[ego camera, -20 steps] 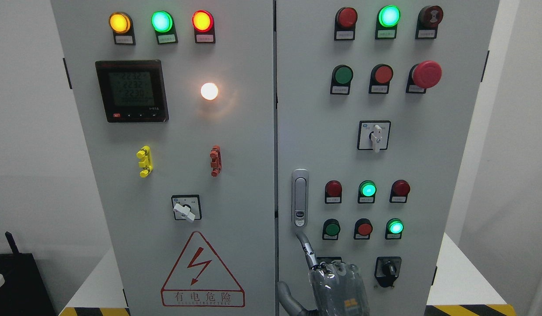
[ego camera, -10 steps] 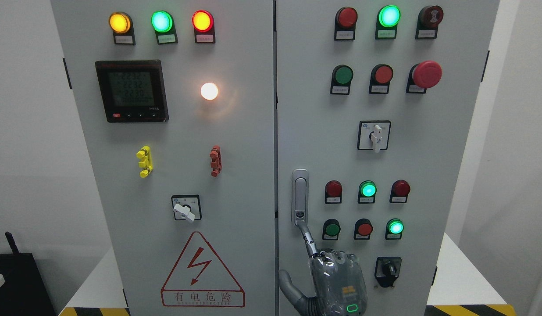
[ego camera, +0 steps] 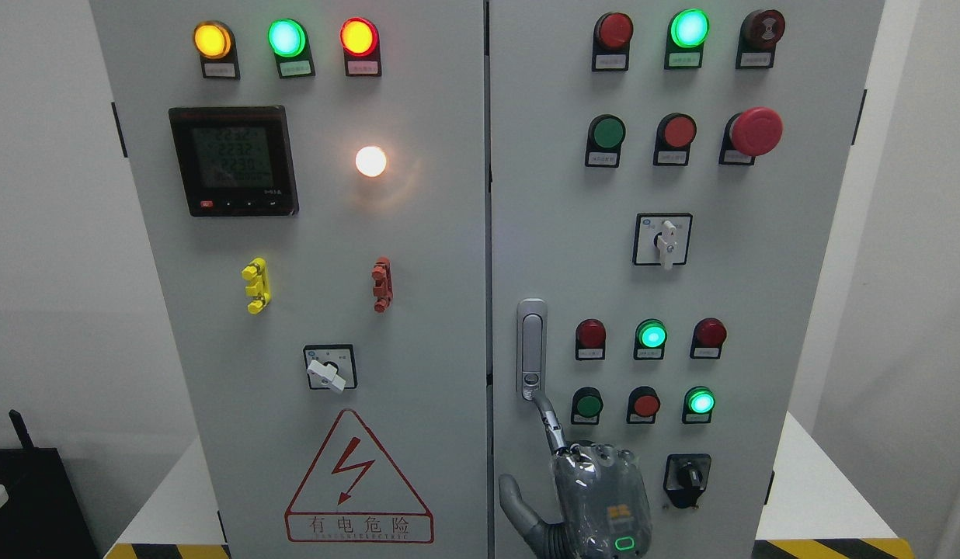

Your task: Release door handle

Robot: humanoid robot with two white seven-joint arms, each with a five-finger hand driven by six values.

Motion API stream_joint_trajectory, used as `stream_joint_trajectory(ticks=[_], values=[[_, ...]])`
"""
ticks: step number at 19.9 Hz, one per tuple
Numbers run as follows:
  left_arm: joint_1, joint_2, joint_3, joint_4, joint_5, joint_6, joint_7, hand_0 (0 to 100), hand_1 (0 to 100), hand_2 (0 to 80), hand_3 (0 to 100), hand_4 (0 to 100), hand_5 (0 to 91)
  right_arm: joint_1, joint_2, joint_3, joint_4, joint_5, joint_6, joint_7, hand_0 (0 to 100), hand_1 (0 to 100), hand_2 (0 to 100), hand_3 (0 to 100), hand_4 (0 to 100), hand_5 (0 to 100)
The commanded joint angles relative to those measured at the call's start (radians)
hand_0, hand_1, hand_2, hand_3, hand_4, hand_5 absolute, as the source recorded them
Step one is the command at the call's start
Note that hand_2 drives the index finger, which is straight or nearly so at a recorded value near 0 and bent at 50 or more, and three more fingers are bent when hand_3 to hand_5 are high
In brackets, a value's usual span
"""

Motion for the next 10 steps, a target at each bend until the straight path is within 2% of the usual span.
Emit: stream_joint_trajectory(ticks=[1, 10], values=[[0.000, 0.000, -0.014, 0.020, 0.000, 0.001, -0.001, 12, 39, 0.0, 0, 0, 0.0, -0.006, 0.000, 0.008, 0.014, -0.001, 0.001, 0.000, 37, 34, 0, 100, 100, 100], [-0.001, 0.000, -0.014, 0.020, 0.000, 0.001, -0.001, 12, 39, 0.0, 0, 0, 0.0, -0.018, 0.001, 0.000, 0.023, -0.001, 0.002, 0.006, 37, 34, 0, 100, 100, 100]])
